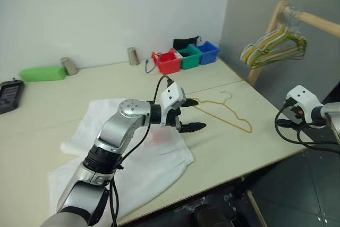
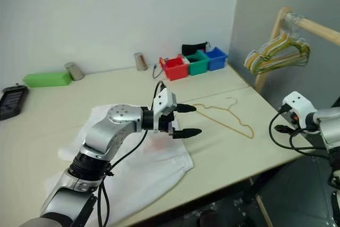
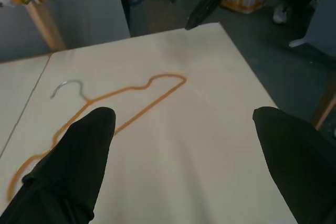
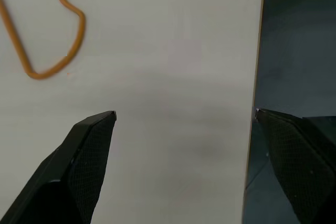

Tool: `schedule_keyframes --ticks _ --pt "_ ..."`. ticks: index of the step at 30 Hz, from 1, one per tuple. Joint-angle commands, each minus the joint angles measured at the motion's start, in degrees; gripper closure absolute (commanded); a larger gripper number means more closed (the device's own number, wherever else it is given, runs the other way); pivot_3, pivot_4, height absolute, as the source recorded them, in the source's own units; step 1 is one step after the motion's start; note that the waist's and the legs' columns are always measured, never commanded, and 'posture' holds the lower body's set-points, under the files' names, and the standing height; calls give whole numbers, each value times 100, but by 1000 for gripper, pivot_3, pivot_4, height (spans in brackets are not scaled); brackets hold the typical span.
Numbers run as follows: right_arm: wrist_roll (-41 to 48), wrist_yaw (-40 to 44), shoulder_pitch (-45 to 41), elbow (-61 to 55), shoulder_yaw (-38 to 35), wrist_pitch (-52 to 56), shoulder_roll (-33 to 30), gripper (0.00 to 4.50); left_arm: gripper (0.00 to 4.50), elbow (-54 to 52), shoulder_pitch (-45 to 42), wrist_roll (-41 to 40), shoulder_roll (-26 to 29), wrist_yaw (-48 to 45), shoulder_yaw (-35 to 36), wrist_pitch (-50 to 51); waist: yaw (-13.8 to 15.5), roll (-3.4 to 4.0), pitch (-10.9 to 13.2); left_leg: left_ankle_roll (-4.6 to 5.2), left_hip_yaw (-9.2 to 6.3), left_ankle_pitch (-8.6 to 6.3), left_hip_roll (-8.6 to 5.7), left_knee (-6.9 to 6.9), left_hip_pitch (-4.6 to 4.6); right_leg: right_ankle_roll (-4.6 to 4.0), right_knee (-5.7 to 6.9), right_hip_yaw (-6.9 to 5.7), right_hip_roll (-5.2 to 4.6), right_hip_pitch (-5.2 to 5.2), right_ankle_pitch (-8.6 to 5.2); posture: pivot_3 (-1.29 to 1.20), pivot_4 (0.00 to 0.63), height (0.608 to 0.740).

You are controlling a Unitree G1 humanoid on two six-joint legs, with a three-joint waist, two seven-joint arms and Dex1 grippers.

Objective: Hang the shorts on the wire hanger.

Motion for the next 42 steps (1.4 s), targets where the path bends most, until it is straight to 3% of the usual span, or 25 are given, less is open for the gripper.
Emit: schedule_keyframes --ticks 1,9,18,26,31,33,42 --pt "-89 236 -626 702 179 -468 333 0 18 -189 131 311 -143 464 -75 -140 -83 3 -1 0 3 0 -2 0 3 3 2 12 0 0 -1 -242 0 740" --pt "-367 336 -1518 2130 476 -1373 1066 0 18 -838 787 325 110 1072 354 370 -43 8 -4 16 -1 -10 -12 4 -1 21 2 21 -7 0 -10 -166 5 740" --pt "-752 103 -2011 3527 542 -2127 1518 0 18 -1580 1095 153 204 1439 614 849 408 9 -2 16 4 -17 -28 9 2 51 -1 23 -42 2 8 -67 9 740" --pt "-998 -14 -2083 4085 572 -2379 1603 0 18 -1831 1092 42 102 1732 633 1121 770 10 -2 15 11 -17 -36 16 4 79 -1 53 -44 4 25 -39 11 740" --pt "-952 -287 -2191 4275 356 -2118 1611 0 18 -1881 1066 11 109 1812 621 1180 795 10 -2 15 12 -16 -37 18 3 80 -1 55 -45 4 26 -34 7 740" --pt "-904 -367 -2208 4339 247 -1974 1555 369 0 -1881 1060 18 136 1826 617 1177 799 10 -2 15 12 -16 -38 17 3 79 -1 57 -44 4 26 -34 7 740" --pt "-947 19 -2083 4307 87 -1722 1371 369 0 -1768 975 0 202 1747 631 1101 776 10 -2 15 14 -16 -57 17 3 79 -1 58 -42 4 26 -55 4 740"
